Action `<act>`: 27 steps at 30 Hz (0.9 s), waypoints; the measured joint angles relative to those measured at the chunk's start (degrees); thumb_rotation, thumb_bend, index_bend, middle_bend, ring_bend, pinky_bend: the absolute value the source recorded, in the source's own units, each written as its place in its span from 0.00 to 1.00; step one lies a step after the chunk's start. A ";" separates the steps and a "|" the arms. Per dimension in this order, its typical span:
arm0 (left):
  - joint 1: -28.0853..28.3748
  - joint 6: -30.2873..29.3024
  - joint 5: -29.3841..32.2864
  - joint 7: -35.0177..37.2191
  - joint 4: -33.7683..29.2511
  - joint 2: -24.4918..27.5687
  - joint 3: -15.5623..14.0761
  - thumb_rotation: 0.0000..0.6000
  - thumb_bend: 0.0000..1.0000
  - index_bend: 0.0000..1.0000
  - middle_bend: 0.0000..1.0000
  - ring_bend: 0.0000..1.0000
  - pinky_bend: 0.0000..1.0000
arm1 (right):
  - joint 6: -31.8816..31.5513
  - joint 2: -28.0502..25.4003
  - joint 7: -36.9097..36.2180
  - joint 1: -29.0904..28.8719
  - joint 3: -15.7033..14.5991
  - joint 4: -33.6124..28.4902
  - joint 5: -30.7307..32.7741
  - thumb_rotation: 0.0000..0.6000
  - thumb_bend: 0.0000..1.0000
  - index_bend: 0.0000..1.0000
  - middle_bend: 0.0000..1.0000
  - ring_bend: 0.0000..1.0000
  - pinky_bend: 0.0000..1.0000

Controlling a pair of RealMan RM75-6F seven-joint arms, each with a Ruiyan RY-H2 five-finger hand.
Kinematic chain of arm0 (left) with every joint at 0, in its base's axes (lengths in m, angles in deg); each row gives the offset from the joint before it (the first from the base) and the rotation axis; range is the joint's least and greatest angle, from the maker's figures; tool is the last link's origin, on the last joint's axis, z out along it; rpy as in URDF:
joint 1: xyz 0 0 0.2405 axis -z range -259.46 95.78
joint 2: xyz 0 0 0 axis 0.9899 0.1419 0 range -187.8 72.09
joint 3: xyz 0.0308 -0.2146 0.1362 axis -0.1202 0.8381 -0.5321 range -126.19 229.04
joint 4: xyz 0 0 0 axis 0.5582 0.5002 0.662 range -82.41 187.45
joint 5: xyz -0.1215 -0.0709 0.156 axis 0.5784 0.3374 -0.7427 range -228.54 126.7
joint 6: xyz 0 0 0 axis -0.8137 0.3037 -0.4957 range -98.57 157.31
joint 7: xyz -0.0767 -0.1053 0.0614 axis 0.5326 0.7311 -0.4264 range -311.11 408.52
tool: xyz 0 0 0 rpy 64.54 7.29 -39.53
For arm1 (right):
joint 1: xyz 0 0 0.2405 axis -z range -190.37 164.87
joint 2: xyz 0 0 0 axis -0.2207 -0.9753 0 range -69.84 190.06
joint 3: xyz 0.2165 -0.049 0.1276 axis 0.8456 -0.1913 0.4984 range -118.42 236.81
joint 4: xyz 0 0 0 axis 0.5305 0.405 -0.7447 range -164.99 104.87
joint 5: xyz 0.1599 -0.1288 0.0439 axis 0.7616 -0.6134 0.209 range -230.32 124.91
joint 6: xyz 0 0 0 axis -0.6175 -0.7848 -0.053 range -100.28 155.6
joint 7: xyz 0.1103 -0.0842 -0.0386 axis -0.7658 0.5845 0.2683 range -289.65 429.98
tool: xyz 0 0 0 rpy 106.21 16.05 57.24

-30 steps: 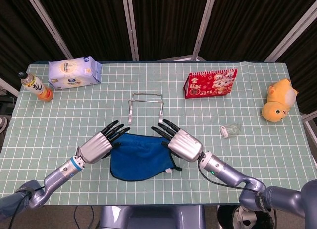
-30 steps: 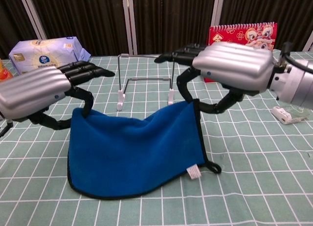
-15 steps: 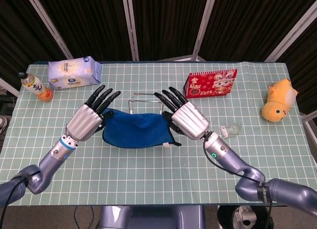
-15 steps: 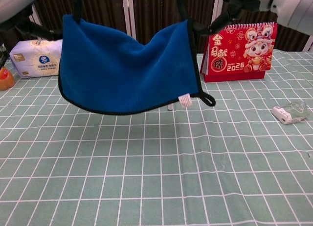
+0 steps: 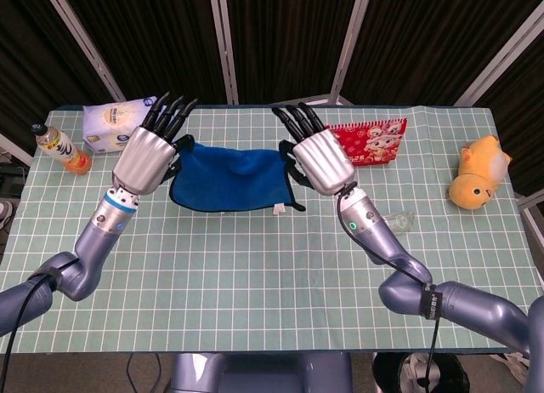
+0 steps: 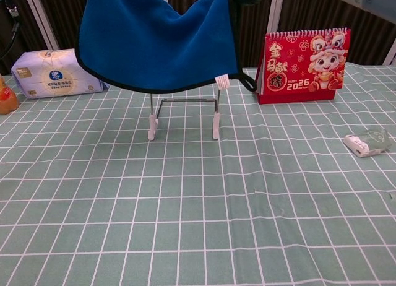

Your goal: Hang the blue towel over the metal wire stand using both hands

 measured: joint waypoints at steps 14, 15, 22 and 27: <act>3.70 5.58 3.63 8.40 17.62 -9.17 -0.79 1.00 0.53 0.86 0.00 0.00 0.00 | 4.76 7.77 -12.48 -2.41 -2.15 19.41 0.53 1.00 0.50 0.67 0.05 0.00 0.00; 3.87 6.06 3.78 8.96 18.81 -9.91 -1.11 1.00 0.53 0.86 0.00 0.00 0.00 | 5.11 8.36 -13.47 -2.52 -2.41 20.70 0.45 1.00 0.50 0.67 0.05 0.00 0.00; 4.33 7.41 4.01 12.02 25.39 -13.90 -3.05 1.00 0.53 0.86 0.00 0.00 0.00 | 6.26 11.58 -18.21 -3.08 -4.00 27.45 -0.70 1.00 0.50 0.67 0.05 0.00 0.00; 4.56 8.08 3.88 13.63 28.35 -15.88 -4.53 1.00 0.53 0.86 0.00 0.00 0.00 | 6.84 13.48 -20.08 -3.57 -4.64 30.49 -1.24 1.00 0.50 0.67 0.05 0.00 0.00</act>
